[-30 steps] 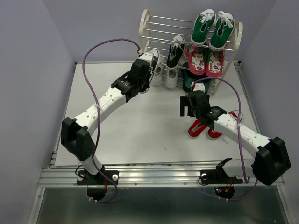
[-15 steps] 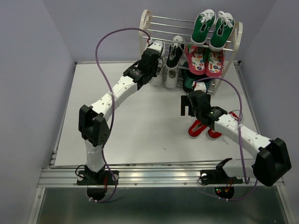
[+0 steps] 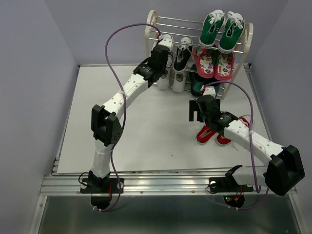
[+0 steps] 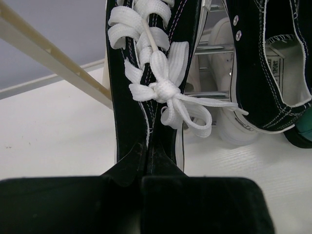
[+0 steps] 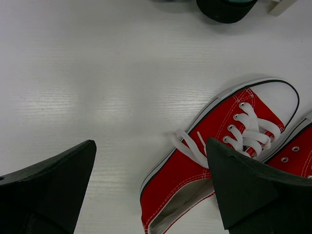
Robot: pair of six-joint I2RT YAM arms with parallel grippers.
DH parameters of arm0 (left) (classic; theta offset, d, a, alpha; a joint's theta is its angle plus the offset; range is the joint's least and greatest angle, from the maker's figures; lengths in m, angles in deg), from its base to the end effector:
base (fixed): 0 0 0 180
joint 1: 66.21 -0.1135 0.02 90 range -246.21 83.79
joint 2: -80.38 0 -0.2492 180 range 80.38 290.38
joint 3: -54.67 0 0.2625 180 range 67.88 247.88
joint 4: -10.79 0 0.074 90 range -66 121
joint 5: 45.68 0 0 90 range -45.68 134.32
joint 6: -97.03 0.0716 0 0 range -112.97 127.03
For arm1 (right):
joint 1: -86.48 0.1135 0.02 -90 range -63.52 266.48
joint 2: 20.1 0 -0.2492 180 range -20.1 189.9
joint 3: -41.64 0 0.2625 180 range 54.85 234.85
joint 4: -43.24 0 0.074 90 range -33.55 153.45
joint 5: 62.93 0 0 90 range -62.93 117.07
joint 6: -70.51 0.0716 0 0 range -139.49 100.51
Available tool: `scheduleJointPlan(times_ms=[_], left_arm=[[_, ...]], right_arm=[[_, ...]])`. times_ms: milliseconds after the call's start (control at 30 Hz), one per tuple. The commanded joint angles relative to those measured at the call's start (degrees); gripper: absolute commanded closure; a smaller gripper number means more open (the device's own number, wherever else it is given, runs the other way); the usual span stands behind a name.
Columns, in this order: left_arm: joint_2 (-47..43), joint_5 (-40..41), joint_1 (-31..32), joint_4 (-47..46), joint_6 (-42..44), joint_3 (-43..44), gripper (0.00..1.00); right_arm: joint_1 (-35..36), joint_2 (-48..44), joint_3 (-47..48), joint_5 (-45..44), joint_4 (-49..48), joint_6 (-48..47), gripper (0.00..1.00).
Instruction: Place and organize the shoes onto the shoe shelf
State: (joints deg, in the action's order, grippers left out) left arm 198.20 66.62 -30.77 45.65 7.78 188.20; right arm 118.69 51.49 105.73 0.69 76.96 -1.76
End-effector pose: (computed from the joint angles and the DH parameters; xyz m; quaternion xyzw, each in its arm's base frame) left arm 0.4406 -0.2802 0.3590 0.1418 0.7948 -0.0191 0.5898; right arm 0.2754 0.1359 0.2247 -0.0183 0.8915 -0.0187 0.4522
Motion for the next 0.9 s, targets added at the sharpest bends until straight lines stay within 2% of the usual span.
scheduleJointPlan(times_ms=[0,267,633,867], left_arm=[[-0.5,1.0,-0.8,-8.1,2.1,6.6,1.00],[4.4,1.3,-1.3,-8.6,3.3,13.4,1.00],[5.8,-0.5,-1.8,-13.5,2.5,12.9,1.00],[8.6,-1.1,-1.9,-15.2,3.8,16.3,1.00]], right_arm=[[-0.1,-1.7,0.1,-2.0,-2.0,-0.5,0.00],[-0.1,-1.5,-0.1,-2.7,-2.0,-0.5,0.00],[-0.1,-0.7,-0.2,-2.5,-2.0,-0.3,0.00],[-0.1,0.0,0.1,-2.5,-2.0,-0.4,0.00]])
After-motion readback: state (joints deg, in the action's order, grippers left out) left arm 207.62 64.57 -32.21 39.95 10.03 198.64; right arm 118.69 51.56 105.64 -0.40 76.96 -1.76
